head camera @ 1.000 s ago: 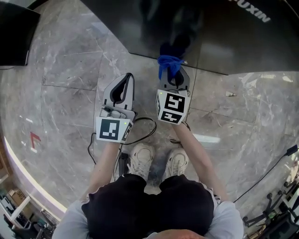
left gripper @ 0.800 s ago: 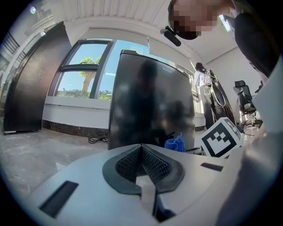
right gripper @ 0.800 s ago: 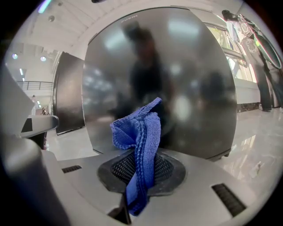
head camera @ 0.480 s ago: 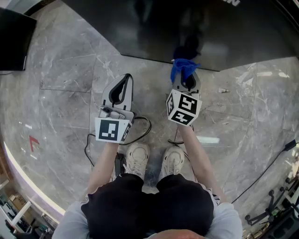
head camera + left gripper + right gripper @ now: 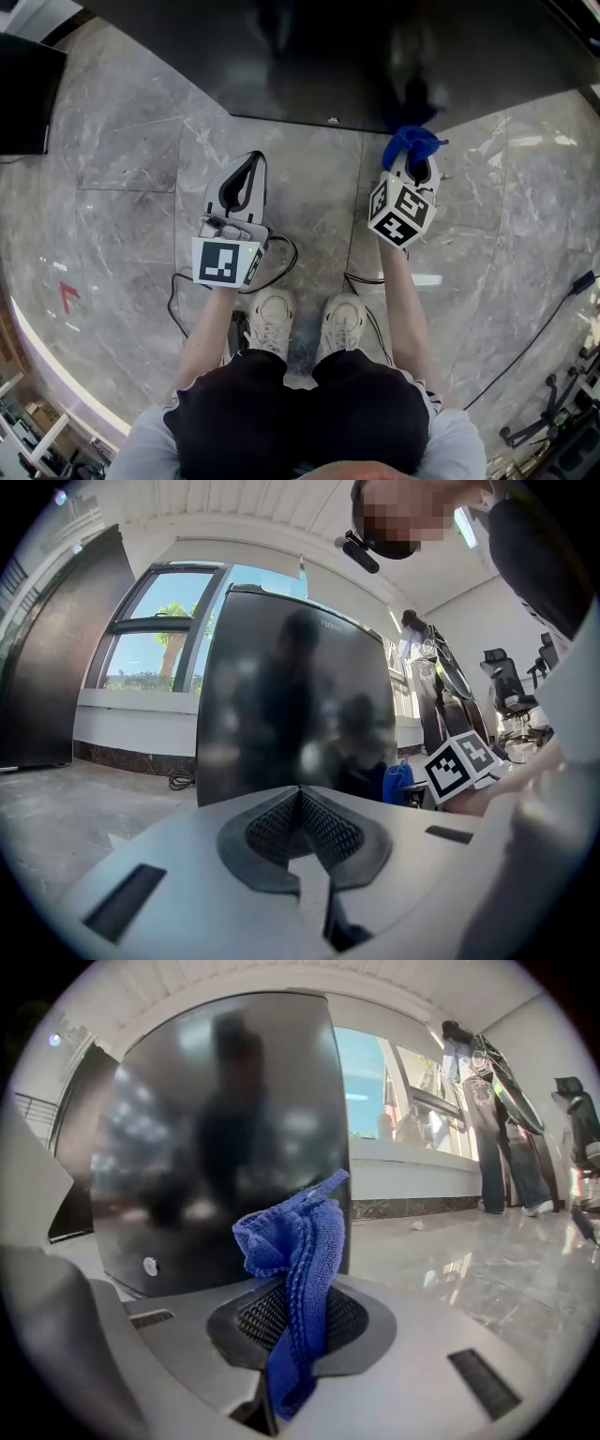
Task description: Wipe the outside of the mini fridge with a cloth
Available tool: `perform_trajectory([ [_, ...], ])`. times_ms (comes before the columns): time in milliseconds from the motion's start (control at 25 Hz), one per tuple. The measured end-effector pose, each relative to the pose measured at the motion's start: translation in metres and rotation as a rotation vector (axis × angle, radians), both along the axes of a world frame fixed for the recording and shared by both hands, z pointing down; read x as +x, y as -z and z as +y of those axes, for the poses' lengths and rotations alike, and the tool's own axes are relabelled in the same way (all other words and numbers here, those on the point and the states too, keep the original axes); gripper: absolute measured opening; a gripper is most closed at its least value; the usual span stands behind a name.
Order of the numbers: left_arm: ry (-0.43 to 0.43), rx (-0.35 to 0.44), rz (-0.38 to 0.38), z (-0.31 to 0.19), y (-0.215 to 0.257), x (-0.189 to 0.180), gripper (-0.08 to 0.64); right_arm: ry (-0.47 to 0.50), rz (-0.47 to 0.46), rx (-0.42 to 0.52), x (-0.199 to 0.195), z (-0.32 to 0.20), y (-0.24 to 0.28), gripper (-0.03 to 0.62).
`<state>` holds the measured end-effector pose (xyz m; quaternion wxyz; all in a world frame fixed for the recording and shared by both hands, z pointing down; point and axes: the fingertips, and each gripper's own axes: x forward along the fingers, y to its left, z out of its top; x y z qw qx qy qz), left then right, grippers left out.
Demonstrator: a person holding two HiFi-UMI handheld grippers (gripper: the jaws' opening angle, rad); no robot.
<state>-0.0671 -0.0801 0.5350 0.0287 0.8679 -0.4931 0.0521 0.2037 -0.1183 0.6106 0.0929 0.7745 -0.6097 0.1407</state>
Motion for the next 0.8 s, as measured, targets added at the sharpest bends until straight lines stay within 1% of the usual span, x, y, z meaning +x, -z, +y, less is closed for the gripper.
perform_trajectory([
  [160,0.003,0.004,0.000,-0.001,0.001,-0.001,0.005,-0.103,-0.008,-0.003,0.038,0.003,-0.002,0.075],
  [280,0.007,0.004,-0.003,-0.001,0.001,-0.002,0.005,-0.143,0.015,-0.008,0.055,0.004,-0.003,0.075],
  [440,0.009,0.002,-0.005,-0.001,0.001,-0.002,0.005,-0.208,0.013,-0.015,0.076,0.005,-0.006,0.075],
  [680,0.005,0.011,-0.004,-0.003,0.004,0.001,0.005,-0.244,0.020,0.002,0.094,0.006,0.002,0.075],
  [800,0.000,0.014,0.001,-0.002,0.007,0.003,0.005,-0.230,-0.007,0.018,0.089,0.014,0.009,0.075],
])
